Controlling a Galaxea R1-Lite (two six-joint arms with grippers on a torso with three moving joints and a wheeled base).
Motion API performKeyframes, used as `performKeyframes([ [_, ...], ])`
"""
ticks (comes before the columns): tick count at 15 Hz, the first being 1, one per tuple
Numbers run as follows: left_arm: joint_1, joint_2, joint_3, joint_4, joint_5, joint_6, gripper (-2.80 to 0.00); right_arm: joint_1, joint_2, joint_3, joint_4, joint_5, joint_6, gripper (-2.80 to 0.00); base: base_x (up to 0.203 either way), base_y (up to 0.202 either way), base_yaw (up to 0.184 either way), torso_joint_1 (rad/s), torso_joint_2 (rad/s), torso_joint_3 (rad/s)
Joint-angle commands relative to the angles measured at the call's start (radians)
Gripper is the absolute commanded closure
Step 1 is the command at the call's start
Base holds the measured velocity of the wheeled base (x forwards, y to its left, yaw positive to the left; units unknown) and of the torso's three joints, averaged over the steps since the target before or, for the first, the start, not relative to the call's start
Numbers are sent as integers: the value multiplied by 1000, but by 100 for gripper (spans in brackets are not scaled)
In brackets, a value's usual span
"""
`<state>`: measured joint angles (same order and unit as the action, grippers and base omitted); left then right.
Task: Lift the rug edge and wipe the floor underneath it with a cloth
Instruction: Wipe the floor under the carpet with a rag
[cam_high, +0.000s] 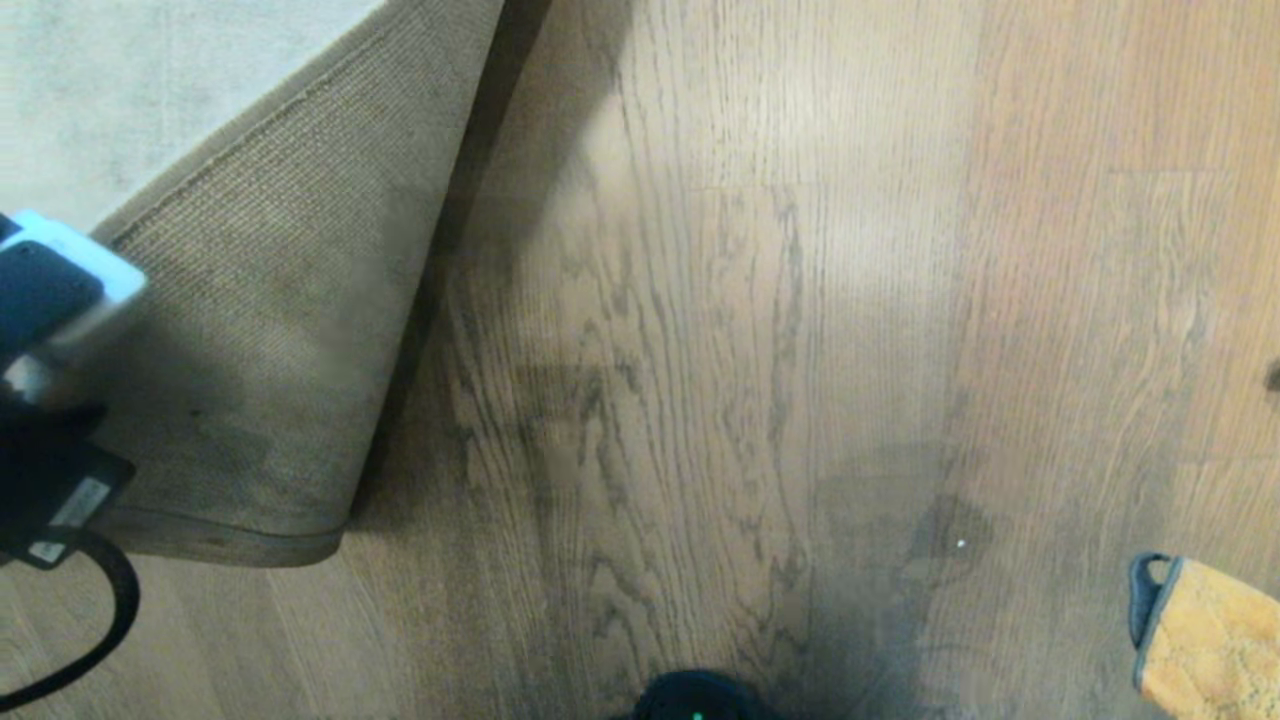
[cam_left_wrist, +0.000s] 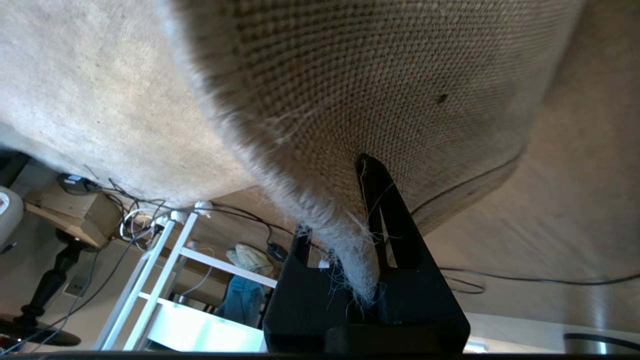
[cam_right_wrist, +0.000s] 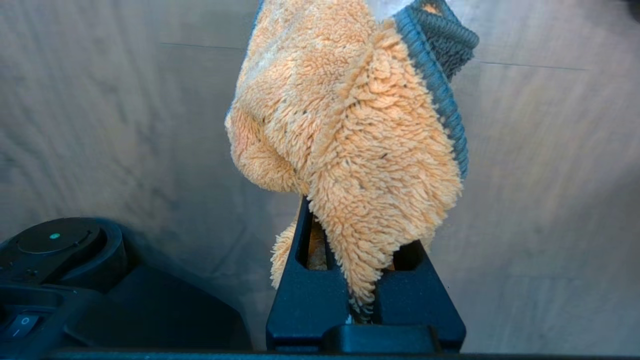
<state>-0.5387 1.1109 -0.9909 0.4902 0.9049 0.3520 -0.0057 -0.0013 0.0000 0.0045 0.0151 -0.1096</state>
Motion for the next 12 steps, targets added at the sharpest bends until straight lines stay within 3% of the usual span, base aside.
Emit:
performKeyframes([
  [1,0,1,0,5,6,2,0,0,1,0,0,0,-1,0,0,190,-7,2,-2,7],
  [6,0,1,-3,5,5,5,0,0,1,0,0,0,-1,0,0,176,-5,3,2,3],
  [12,3,39,-26,5,-23,2,0,0,1,0,0,0,-1,0,0,10,-1,1,0,0],
])
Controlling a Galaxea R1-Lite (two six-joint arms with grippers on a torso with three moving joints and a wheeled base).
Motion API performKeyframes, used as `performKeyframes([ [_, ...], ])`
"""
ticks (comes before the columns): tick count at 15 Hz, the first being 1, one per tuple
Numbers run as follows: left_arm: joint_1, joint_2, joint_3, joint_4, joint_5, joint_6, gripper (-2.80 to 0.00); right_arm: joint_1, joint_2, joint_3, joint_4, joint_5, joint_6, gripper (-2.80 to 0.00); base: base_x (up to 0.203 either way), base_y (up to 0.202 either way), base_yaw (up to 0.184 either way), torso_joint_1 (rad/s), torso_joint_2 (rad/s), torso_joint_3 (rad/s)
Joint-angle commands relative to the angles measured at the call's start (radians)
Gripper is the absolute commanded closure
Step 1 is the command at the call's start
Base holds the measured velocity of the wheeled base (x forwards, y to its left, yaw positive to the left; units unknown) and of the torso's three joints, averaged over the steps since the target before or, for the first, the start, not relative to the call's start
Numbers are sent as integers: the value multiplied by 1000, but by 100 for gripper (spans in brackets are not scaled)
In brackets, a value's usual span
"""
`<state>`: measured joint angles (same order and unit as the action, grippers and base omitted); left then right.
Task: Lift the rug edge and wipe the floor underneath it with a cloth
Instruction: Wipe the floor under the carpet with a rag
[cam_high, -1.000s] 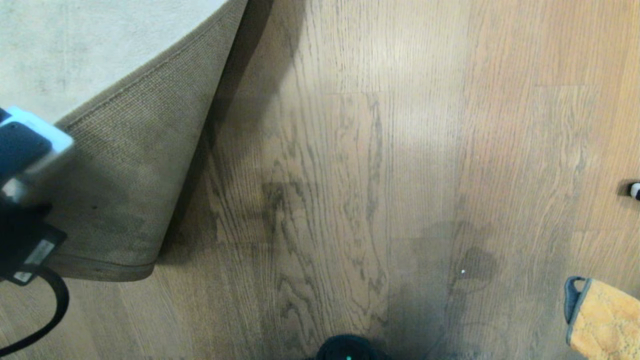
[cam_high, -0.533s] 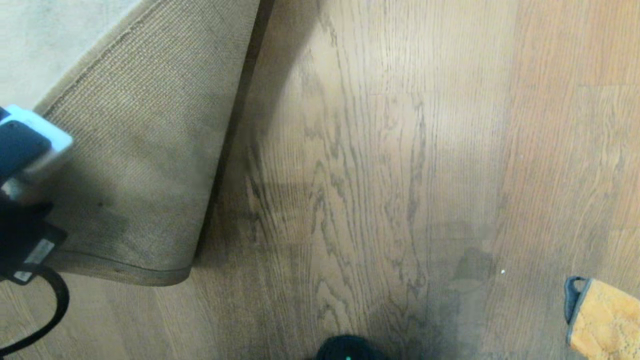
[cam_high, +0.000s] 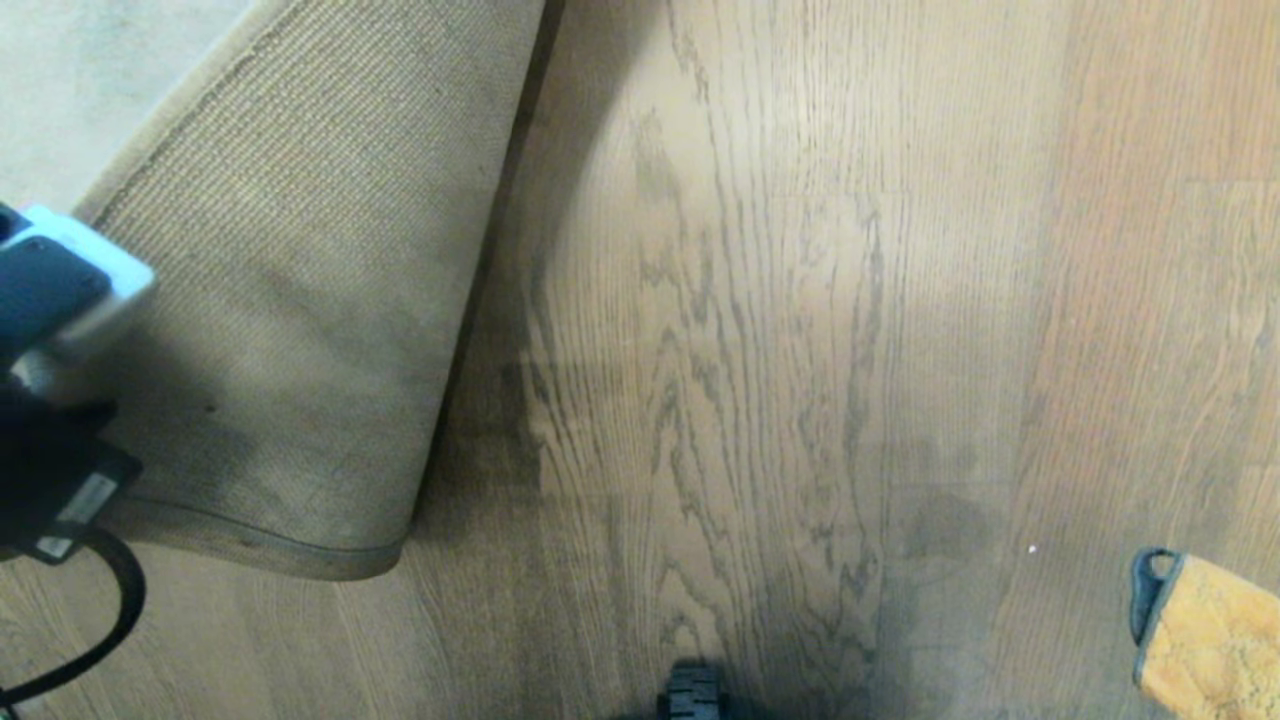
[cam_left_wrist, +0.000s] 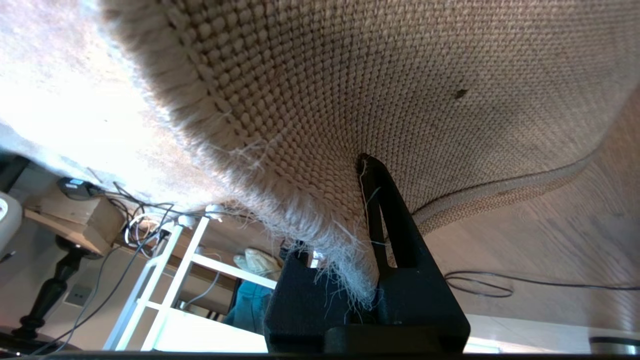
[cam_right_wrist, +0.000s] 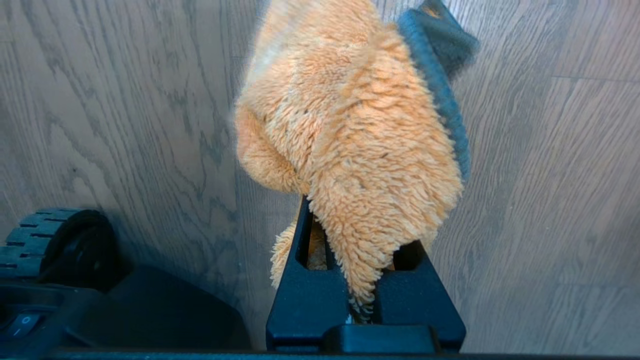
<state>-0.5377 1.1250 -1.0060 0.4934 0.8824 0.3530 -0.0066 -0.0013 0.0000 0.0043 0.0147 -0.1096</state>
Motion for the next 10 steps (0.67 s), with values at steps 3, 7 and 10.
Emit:
performKeyframes([
  [3,6,98,-57,2,-71,1,0,0,1,0,0,1,-1,0,0,0,0,0,0,0],
  [7,5,223,-167,5,-167,-8,0,0,1,0,0,1,-1,0,0,0,0,0,0,0],
  [10,-1,310,-269,18,-204,-18,0,0,1,0,0,1,-1,0,0,0,0,0,0,0],
])
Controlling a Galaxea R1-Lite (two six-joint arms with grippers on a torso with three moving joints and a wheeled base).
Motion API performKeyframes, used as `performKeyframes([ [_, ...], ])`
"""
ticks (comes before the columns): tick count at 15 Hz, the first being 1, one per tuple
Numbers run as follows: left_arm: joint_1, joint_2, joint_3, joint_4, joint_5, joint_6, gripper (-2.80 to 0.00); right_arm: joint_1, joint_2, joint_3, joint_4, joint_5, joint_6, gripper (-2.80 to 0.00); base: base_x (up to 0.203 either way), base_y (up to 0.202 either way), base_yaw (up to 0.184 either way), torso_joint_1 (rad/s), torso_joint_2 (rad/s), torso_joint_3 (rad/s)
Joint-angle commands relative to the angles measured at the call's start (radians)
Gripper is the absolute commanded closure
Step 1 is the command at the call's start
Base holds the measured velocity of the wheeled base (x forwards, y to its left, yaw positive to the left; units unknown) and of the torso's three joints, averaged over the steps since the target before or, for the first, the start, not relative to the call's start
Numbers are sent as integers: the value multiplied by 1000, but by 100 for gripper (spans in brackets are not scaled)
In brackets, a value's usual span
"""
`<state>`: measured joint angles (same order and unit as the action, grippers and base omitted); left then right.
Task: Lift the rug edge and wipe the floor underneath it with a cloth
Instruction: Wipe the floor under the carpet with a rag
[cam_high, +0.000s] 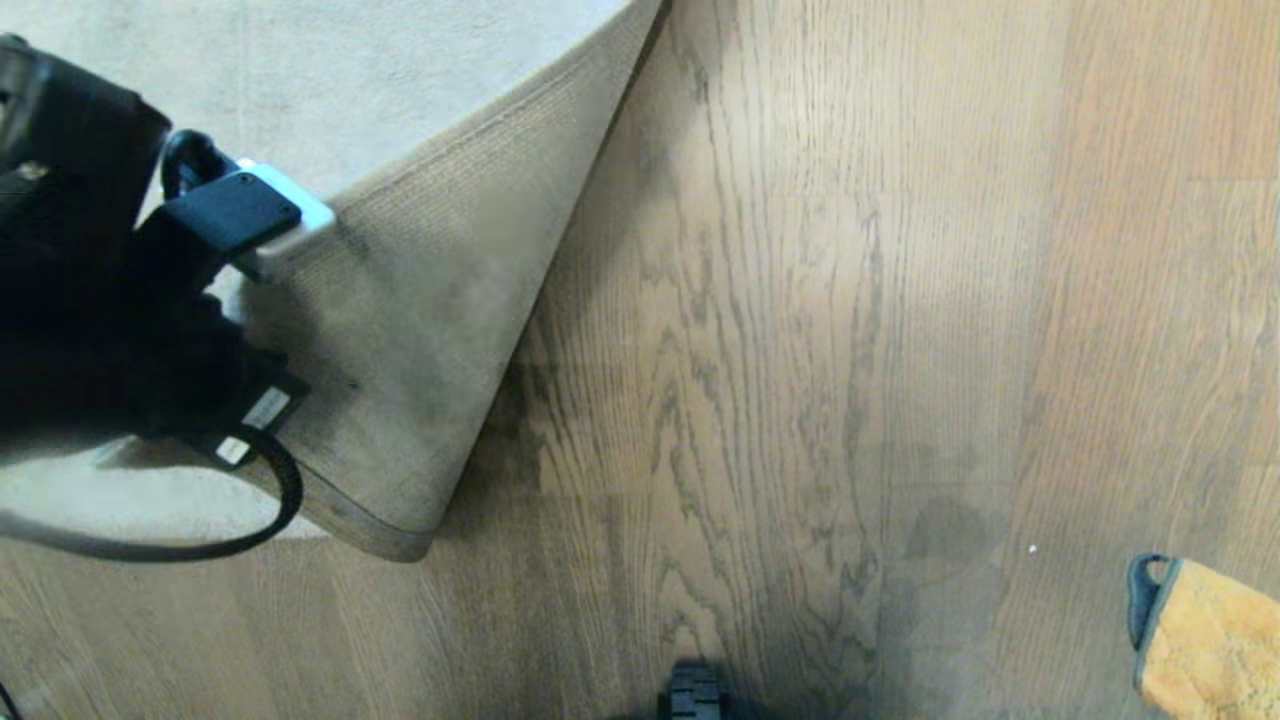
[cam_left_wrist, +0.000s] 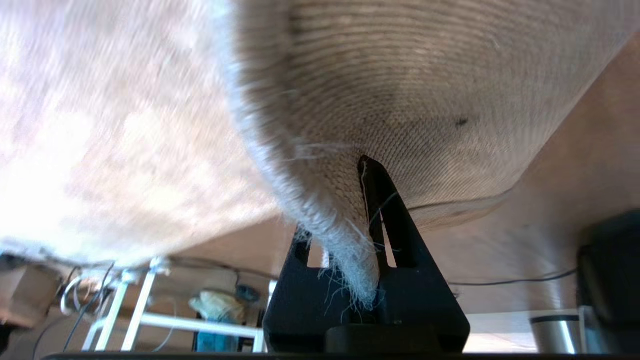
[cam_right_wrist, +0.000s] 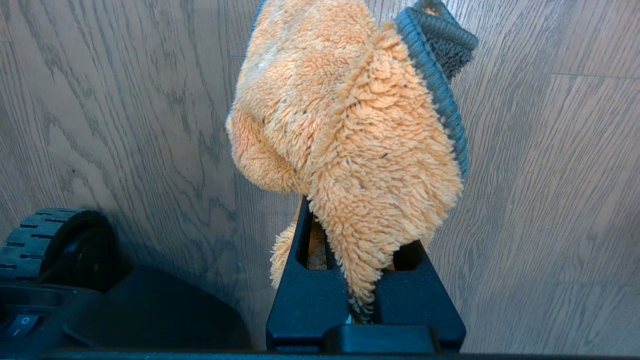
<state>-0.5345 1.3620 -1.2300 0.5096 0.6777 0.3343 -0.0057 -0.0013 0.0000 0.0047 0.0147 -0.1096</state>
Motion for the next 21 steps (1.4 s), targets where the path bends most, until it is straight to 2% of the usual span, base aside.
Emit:
performKeyframes([
  [1,-12,92,-74,4,-2,-1,0,0,1,0,0,1,-1,0,0,0,0,0,0,0],
  [4,-39,119,-160,39,-3,-2,0,0,1,0,0,1,-1,0,0,0,0,0,0,0],
  [10,-82,128,-341,221,-17,-15,0,0,1,0,1,6,-26,0,0,0,0,0,0,0],
  [14,-82,126,-361,254,-17,-17,0,0,1,0,-17,14,-87,0,0,0,0,0,0,0],
  [17,-84,124,-358,254,-17,-18,0,0,1,-5,-41,21,-91,0,0,0,0,0,0,0],
  [18,-84,124,-356,254,-17,-18,0,0,3,-29,-34,50,-87,0,0,0,0,0,0,0],
  [19,-84,124,-355,254,-17,-18,0,0,23,-74,-24,116,-81,0,0,0,0,0,0,0],
  [21,-86,126,-353,256,-17,-28,0,0,139,-133,-22,170,-75,0,0,0,0,0,0,0],
])
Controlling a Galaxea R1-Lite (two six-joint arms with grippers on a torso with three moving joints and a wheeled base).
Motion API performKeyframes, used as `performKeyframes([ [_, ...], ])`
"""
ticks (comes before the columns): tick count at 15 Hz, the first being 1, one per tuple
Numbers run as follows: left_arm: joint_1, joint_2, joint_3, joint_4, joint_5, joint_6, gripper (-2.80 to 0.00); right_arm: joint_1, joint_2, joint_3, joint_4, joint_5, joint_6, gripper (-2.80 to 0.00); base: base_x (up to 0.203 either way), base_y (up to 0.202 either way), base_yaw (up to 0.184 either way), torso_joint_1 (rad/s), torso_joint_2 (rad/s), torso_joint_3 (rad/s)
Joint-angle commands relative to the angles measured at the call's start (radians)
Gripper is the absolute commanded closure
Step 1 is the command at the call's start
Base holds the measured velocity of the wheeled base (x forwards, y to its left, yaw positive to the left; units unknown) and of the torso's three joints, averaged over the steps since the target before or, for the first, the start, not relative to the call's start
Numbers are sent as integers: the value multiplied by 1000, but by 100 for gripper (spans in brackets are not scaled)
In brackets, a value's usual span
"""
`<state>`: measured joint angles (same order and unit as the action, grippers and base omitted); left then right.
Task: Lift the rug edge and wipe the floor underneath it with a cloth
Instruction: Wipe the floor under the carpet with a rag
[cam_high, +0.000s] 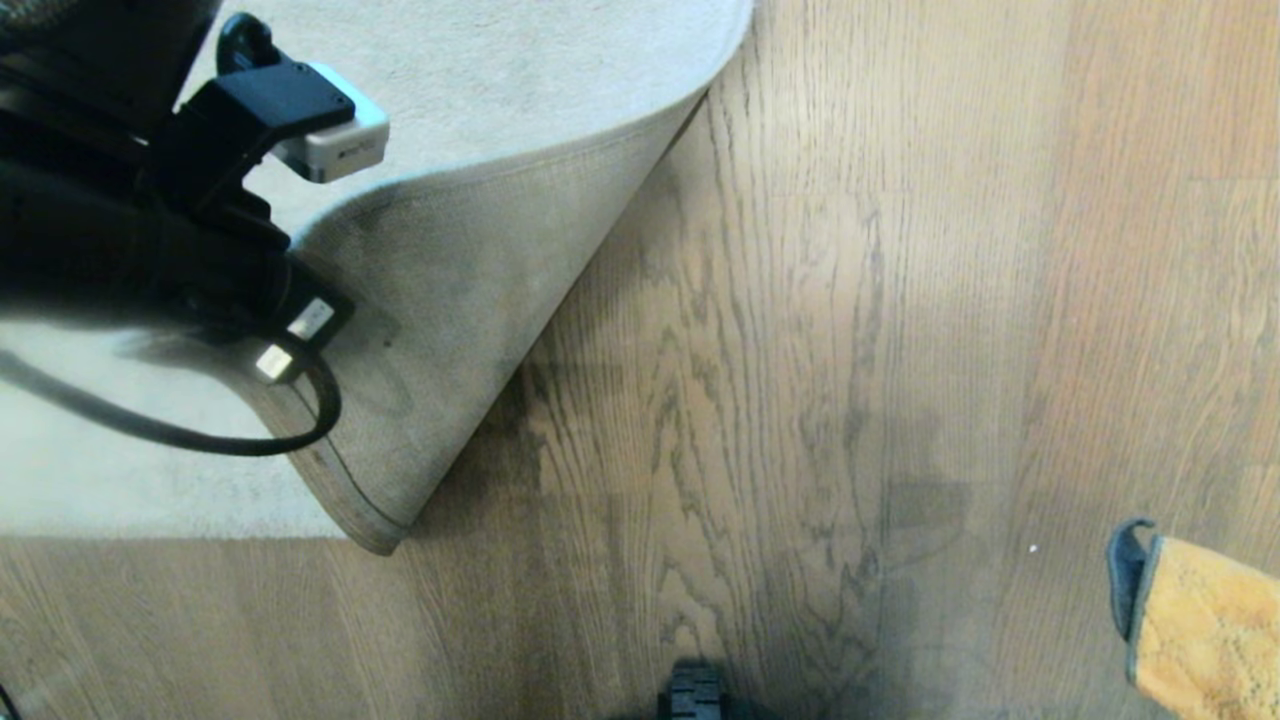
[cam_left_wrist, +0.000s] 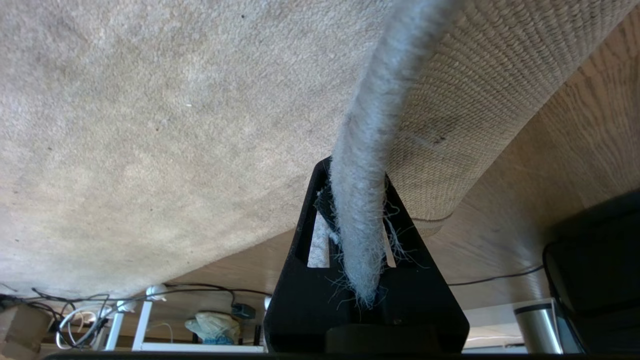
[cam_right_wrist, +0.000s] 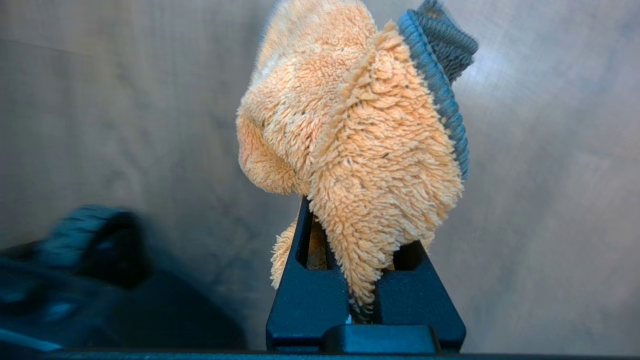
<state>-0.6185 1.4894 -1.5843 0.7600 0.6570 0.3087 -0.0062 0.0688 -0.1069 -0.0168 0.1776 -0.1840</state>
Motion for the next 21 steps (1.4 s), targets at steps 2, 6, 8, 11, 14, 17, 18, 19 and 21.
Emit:
performKeyframes([
  [2,-4,2,3,5,6,-11,0,3,202,-88,-13,51,6,0,0,0,0,0,0,0],
  [6,-3,5,3,5,6,-13,0,3,509,-151,-141,185,44,0,0,0,0,0,0,0],
  [8,-3,13,3,5,6,-13,0,4,669,-161,-233,283,47,0,0,0,0,0,0,0],
  [11,0,32,1,4,9,-16,0,56,890,-177,-393,416,80,0,0,0,0,0,0,0],
  [14,-1,58,0,5,12,-48,0,290,1022,-221,-529,449,223,0,0,0,0,0,0,0],
  [17,-4,77,-5,4,13,-48,0,404,1183,-253,-656,455,289,0,0,0,0,0,0,0],
  [18,-3,80,-6,4,16,-48,0,437,1246,-264,-707,452,298,0,0,0,0,0,0,0],
  [19,-3,81,-6,4,21,-48,0,477,1308,-279,-760,441,307,0,0,0,0,0,0,0],
  [21,-3,83,-9,2,25,-48,0,610,1434,-325,-867,367,344,0,0,0,0,0,0,0],
])
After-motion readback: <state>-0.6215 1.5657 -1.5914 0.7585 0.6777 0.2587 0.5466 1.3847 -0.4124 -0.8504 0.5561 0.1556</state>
